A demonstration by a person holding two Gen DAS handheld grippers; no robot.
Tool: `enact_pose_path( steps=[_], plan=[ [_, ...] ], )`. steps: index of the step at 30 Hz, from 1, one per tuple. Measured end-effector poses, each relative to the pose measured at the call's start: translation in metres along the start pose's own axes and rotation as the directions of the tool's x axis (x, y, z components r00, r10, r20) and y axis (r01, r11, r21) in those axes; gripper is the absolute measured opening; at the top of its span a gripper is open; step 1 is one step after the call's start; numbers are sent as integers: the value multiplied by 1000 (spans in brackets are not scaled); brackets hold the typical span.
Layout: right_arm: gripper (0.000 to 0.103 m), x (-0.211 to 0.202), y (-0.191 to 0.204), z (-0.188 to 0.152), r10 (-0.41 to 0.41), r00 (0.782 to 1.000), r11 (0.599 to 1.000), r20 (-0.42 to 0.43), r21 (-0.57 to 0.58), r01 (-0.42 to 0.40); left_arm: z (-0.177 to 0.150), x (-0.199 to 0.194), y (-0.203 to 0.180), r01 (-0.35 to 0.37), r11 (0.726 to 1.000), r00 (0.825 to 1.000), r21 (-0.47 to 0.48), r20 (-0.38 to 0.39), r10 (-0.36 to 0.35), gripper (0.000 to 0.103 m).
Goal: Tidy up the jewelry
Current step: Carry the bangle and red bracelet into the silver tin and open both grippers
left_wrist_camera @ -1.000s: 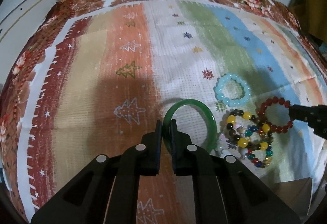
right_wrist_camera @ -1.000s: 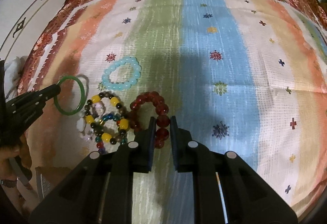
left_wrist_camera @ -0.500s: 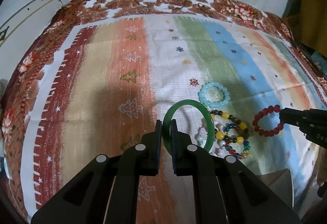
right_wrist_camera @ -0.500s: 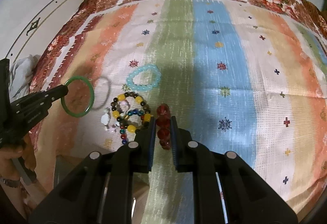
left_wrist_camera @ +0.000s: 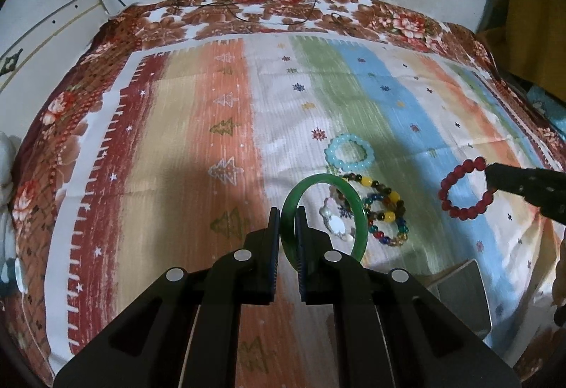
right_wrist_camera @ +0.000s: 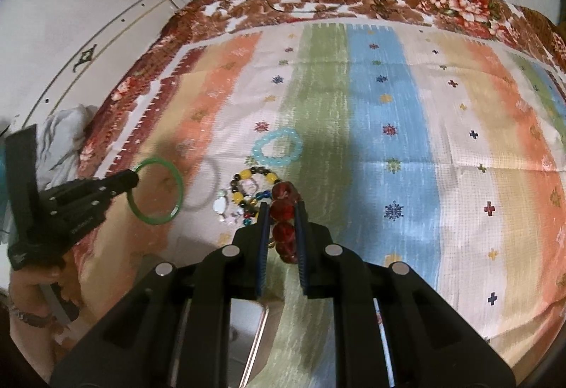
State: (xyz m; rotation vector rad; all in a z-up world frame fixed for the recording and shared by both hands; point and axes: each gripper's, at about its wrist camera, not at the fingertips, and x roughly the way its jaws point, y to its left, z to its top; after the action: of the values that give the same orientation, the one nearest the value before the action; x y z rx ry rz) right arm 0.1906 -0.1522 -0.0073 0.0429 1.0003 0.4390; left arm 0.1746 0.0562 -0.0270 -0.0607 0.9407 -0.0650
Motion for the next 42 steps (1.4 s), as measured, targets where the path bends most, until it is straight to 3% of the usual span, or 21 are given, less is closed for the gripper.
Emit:
enact_pose_path(
  steps=[4,22,42],
  plan=[
    [15,-13,9,-4,-15,999,999,30,-43,16,-1,-10,-5,4,1000,1000,4,18,-4,8],
    [15,-54,33,-28,98,992,991,80,-97,-90,-25,-52,-30,76,996,994,44,72,-79,9],
    [15,-59,49,-71,159,987,982,28,-112,-155,-59,-62,-60,144,985,988,99,37,-148,11]
  ],
)
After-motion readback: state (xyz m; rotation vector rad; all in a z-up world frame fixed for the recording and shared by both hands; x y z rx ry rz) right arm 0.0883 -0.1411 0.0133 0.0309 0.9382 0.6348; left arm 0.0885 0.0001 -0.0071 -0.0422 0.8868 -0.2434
